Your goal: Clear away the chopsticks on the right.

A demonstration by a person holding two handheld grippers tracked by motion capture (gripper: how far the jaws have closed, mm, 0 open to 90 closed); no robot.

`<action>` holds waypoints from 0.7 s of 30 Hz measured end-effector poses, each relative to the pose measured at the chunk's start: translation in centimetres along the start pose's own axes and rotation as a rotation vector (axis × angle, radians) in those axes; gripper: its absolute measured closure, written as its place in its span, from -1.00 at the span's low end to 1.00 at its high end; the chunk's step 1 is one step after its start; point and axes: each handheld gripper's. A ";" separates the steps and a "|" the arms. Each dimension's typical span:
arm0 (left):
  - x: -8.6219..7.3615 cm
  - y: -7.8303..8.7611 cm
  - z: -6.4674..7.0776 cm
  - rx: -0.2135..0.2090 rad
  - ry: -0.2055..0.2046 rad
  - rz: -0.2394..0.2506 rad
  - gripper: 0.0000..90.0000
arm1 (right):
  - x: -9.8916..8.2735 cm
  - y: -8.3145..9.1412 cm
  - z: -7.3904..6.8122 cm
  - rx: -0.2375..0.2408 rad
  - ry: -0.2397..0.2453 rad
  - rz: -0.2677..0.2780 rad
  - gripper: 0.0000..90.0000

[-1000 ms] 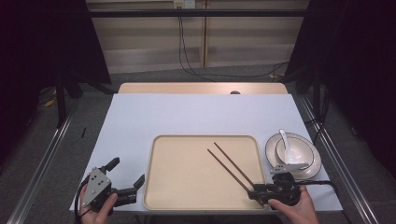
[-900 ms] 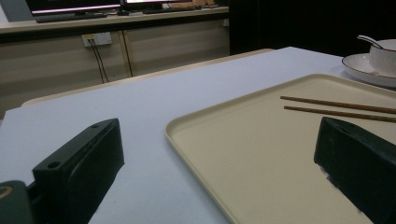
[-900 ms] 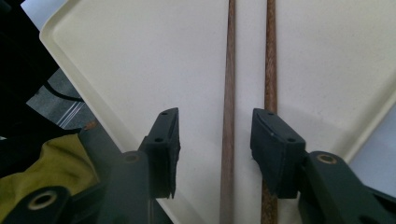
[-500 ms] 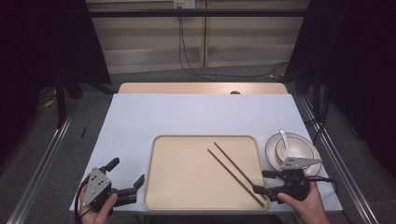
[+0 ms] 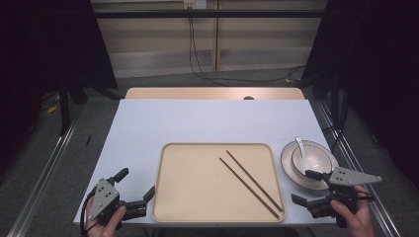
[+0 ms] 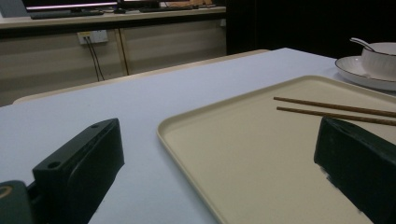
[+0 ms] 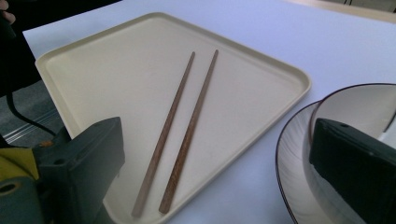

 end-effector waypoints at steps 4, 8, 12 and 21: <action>0.0 0.1 0.1 -0.002 0.009 0.004 -0.97 | -1.4 1.1 -0.5 -0.051 0.037 0.062 -0.97; 0.0 0.2 0.4 -0.009 0.014 0.014 -0.97 | -2.1 2.2 -0.2 -0.099 0.004 0.114 -1.00; 0.1 0.3 0.5 -0.016 0.014 0.014 -0.97 | -2.9 2.9 0.4 -0.123 -0.020 0.135 -1.00; 0.0 0.5 0.9 -0.022 0.010 0.006 -0.97 | -4.4 4.6 1.1 -0.223 -0.030 0.245 -1.00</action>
Point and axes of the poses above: each handheld gripper's, and its own axes: y roughly backward along the jaws, x roughly out of its top, z roughly to its right, and after that the axes turned 1 degree about -x, right-handed
